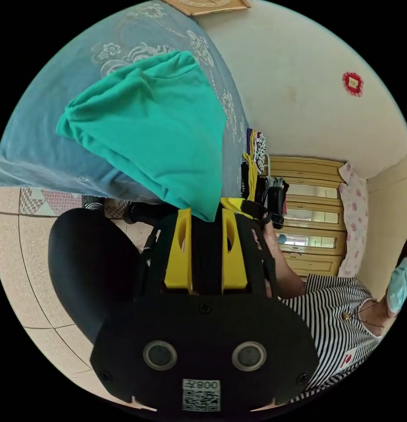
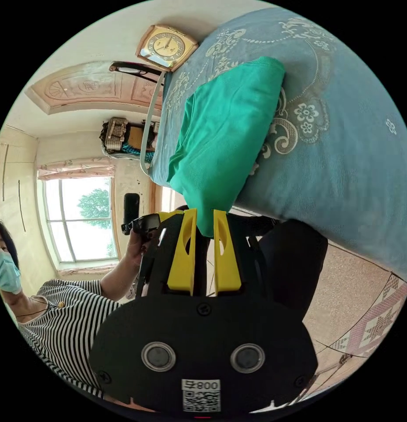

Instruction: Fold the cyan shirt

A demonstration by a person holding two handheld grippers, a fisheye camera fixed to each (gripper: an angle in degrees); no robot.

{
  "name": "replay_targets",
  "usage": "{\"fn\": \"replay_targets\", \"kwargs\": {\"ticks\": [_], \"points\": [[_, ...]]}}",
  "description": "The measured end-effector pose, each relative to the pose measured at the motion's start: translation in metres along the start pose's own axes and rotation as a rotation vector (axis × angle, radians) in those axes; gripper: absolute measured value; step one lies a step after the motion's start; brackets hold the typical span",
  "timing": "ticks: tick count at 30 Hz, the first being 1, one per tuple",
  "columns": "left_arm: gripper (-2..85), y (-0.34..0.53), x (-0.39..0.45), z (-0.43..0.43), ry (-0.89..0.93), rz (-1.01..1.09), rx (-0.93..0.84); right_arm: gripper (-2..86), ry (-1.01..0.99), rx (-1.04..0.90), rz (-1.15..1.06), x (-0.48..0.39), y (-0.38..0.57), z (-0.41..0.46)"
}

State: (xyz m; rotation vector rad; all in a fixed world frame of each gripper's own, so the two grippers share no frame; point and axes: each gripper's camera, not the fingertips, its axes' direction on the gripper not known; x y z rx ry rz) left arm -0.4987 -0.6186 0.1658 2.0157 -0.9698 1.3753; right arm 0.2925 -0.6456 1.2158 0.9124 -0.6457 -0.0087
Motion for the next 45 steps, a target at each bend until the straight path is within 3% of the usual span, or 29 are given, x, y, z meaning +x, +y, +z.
{"fn": "replay_targets", "kwargs": {"ticks": [5,20,27,40,45], "points": [[5.4,-0.01,-0.026,0.028,0.182,-0.104,-0.024,8.2,-0.096,0.024,0.077,0.026,0.016,-0.03],[1.3,-0.016,-0.032,-0.011,0.407,-0.123,0.13,11.8,-0.421,0.022,0.213,0.059,0.041,-0.083],[1.2,-0.018,-0.045,-0.02,0.451,-0.149,0.148,12.4,-0.576,0.088,0.274,0.066,0.055,-0.103],[1.5,-0.015,-0.063,-0.022,0.519,-0.181,0.163,13.6,-0.613,0.131,0.323,0.041,0.057,-0.109],[1.9,-0.009,-0.071,-0.026,0.46,-0.194,0.144,5.5,-0.594,0.13,0.315,0.021,0.058,-0.107]]}}
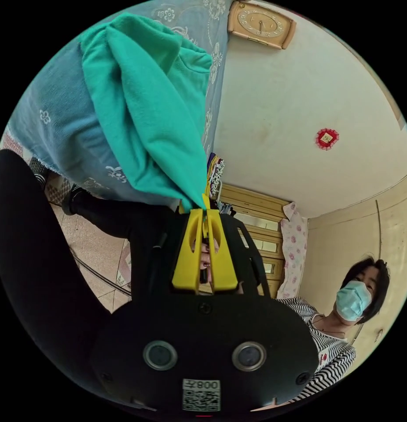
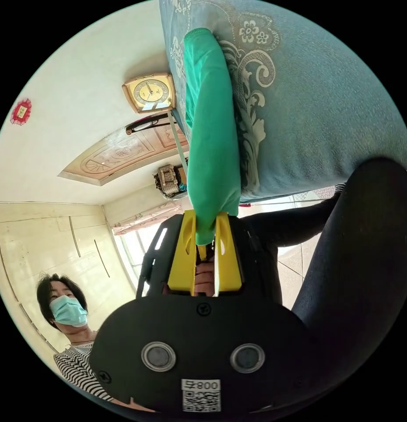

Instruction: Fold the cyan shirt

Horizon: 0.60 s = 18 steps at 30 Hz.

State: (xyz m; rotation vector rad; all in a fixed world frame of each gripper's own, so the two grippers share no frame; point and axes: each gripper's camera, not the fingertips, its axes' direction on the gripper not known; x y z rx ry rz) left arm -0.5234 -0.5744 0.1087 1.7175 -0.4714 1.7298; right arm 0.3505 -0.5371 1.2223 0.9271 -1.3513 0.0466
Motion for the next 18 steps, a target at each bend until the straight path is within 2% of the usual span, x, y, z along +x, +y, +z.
{"fn": "replay_targets", "kwargs": {"ticks": [3,9,18], "points": [[2.5,0.007,0.001,-0.022,-0.013,0.04,0.049,3.3,0.05,0.011,-0.01,-0.015,0.006,0.001],[8.8,0.014,-0.01,-0.082,-0.045,0.036,0.26,2.1,0.053,-0.004,-0.059,-0.056,0.018,0.019],[14.6,0.013,-0.053,-0.078,0.175,-0.062,0.394,1.4,0.012,0.003,-0.126,-0.118,0.034,0.058]]}}
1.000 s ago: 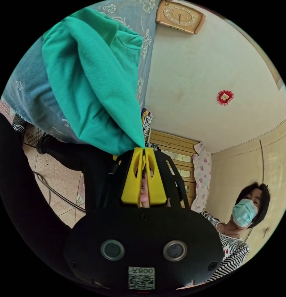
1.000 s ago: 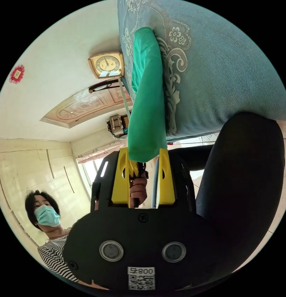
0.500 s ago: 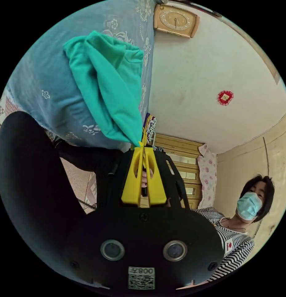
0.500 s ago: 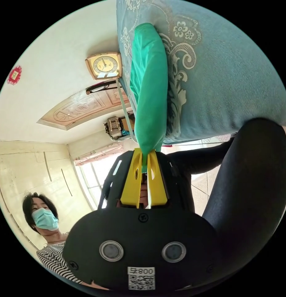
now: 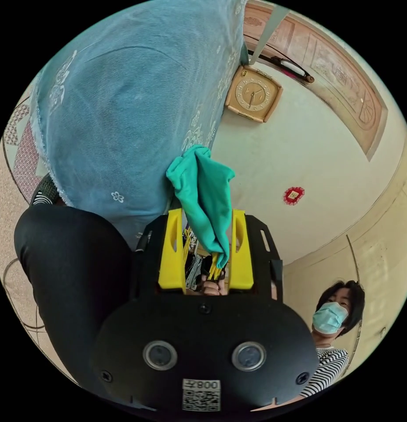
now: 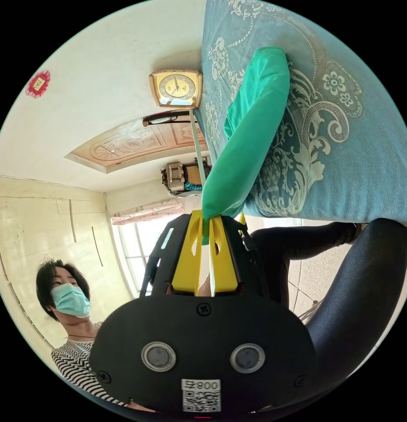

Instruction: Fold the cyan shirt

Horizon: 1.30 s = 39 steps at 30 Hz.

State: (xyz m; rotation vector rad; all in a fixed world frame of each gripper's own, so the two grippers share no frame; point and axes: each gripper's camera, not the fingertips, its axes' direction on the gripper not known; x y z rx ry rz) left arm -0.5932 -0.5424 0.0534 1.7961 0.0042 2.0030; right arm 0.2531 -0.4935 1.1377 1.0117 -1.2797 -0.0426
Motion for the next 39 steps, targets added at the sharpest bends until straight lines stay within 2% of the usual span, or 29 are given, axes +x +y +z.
{"fn": "replay_targets", "kwargs": {"ticks": [6,12,17,25,31,39], "points": [[13.1,-0.001,-0.005,0.004,0.025,0.029,0.038,1.4,0.0,-0.001,0.008,-0.02,0.015,0.027],[4.5,0.009,-0.008,0.008,-0.084,0.045,0.026,1.4,0.005,-0.002,0.028,-0.034,0.039,0.056],[3.1,0.047,-0.014,0.008,-0.16,0.086,-0.009,1.4,0.051,-0.003,0.025,-0.049,0.063,0.069],[2.8,0.126,-0.027,0.01,-0.172,0.134,-0.058,1.3,0.147,-0.023,-0.011,-0.088,0.126,0.083],[2.7,0.178,-0.023,0.018,-0.159,0.245,-0.114,1.1,0.166,-0.027,-0.095,-0.138,0.183,0.097],[2.8,0.238,0.009,0.05,-0.029,0.47,-0.195,1.0,0.143,0.031,-0.37,-0.268,0.268,0.103]]}}
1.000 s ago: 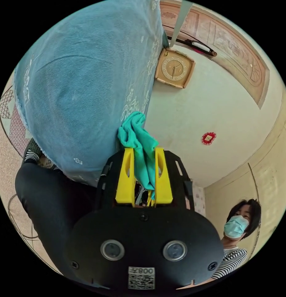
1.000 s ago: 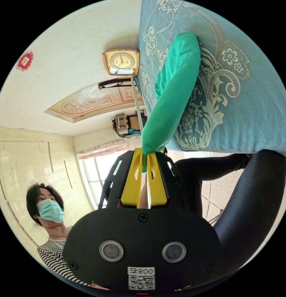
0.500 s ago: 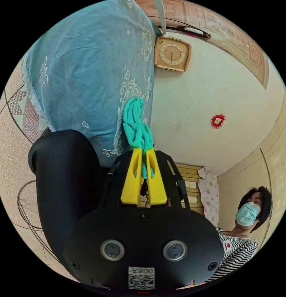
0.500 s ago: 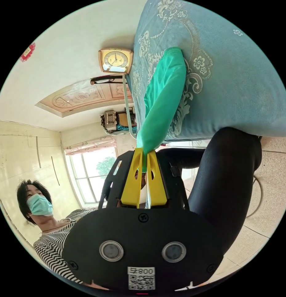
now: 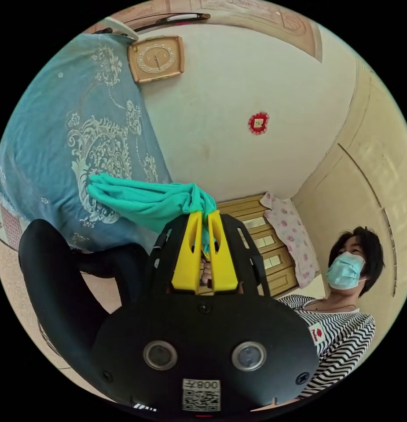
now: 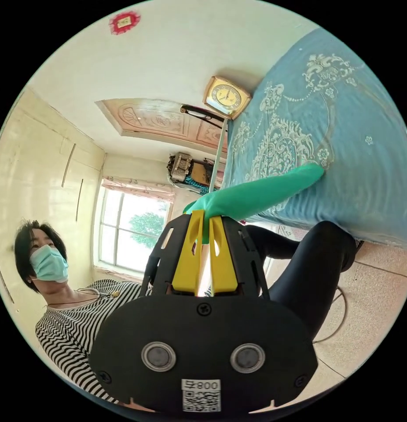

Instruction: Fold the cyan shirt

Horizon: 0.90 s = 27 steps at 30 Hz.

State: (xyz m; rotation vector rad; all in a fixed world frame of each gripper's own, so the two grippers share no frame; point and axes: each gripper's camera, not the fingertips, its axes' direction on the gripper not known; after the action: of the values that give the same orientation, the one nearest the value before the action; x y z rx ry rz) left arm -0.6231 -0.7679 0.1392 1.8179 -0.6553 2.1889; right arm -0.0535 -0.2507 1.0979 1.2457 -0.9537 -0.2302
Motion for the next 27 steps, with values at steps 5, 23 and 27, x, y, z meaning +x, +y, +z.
{"fn": "replay_targets", "kwargs": {"ticks": [5,23,27], "points": [[2.8,0.028,0.035,0.036,0.077,0.149,-0.072,1.0,-0.027,0.072,-0.136,-0.083,0.033,-0.023],[2.8,0.107,0.046,0.174,0.173,0.264,-0.286,0.8,0.013,0.234,-0.307,-0.275,0.161,-0.083],[2.8,0.112,0.036,0.209,0.182,0.246,-0.326,0.8,0.043,0.246,-0.309,-0.306,0.17,-0.093]]}}
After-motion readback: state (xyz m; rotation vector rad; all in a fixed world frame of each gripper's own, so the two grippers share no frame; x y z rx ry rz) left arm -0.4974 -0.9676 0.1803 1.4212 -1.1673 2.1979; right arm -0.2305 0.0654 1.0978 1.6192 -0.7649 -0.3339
